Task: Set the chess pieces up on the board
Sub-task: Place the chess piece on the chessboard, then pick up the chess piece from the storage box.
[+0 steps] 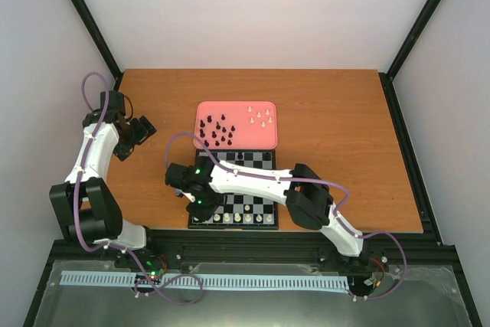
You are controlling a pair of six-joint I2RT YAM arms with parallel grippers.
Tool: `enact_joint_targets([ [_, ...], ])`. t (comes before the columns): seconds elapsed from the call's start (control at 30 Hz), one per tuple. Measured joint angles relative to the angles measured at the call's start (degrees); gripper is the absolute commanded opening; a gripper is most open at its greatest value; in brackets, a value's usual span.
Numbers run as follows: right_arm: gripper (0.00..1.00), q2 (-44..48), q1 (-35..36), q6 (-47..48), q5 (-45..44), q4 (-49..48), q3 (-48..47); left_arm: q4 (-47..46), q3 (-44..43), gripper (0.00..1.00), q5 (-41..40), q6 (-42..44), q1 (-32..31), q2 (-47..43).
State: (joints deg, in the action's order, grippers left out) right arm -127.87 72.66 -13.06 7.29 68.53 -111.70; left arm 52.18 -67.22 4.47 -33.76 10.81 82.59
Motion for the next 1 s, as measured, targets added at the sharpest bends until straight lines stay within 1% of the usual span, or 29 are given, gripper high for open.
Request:
enact_joint_targets([
  [0.2, 0.33, 4.09, -0.07, -0.55, -2.32, 2.78, -2.75, 0.02, 0.00, 1.00, -0.02, 0.02, 0.00, 0.00],
  [0.33, 0.40, 6.95, -2.43, -0.96, -3.15, 3.82, -5.31, 0.15, -0.15, 1.00, 0.00, 0.37, 0.00, 0.00],
  [0.43, 0.43, 7.76, -7.69, -1.03, -3.85, 4.09, -7.72, 0.31, -1.07, 1.00, 0.00, 0.66, 0.00, 0.00],
  [0.67, 0.45, 7.65, -27.67, 0.02, -8.04, -0.11, -11.72, 1.07, -3.98, 1.00, 0.11, 2.36, -0.35, -0.02],
  [0.77, 0.44, 6.62, -34.16, 0.22, -10.14, -2.95, -12.07, 1.14, -3.98, 1.00, 0.52, 3.21, -0.98, -0.17],
  [0.87, 0.43, 4.42, -37.66, 0.61, -11.58, -5.29, -12.35, 1.05, -3.98, 1.00, 1.03, 4.11, -1.88, -0.48],
  [1.0, 0.42, -1.01, -39.91, 1.73, -13.14, -7.08, -15.58, 1.05, -3.98, 1.00, 1.29, 5.42, -3.23, -0.46],
])
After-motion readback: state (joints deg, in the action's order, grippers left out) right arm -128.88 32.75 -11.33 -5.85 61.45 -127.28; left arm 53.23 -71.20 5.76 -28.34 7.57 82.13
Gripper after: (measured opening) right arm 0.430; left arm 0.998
